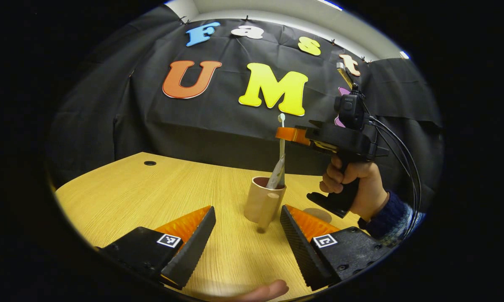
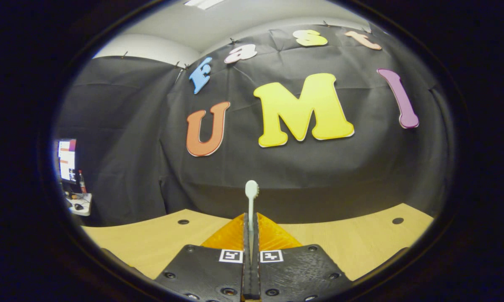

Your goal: Put the toothbrush and toothpaste on the desktop into the cup, then pick up the cup and place it on the coaster on the desktop.

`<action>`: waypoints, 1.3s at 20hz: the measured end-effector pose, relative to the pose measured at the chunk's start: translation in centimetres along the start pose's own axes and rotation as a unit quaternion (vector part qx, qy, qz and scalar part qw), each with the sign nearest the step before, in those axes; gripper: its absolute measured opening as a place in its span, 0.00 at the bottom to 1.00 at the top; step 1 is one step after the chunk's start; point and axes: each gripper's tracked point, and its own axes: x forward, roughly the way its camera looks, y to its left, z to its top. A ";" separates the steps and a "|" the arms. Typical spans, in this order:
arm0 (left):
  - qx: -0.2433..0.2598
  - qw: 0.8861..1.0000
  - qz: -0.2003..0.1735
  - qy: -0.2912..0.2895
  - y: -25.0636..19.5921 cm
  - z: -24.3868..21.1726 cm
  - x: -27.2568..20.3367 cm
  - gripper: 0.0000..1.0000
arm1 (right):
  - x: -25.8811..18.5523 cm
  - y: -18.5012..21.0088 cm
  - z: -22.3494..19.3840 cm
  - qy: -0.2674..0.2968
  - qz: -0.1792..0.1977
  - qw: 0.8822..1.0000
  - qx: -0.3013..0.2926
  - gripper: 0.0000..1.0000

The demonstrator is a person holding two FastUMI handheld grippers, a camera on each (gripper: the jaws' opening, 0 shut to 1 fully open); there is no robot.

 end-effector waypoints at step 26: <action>0.027 0.993 -0.045 0.104 -3.4 2.9 6.2 0.98 | -15.6 -4.4 5.8 -0.050 -0.032 0.998 -0.033 0.95</action>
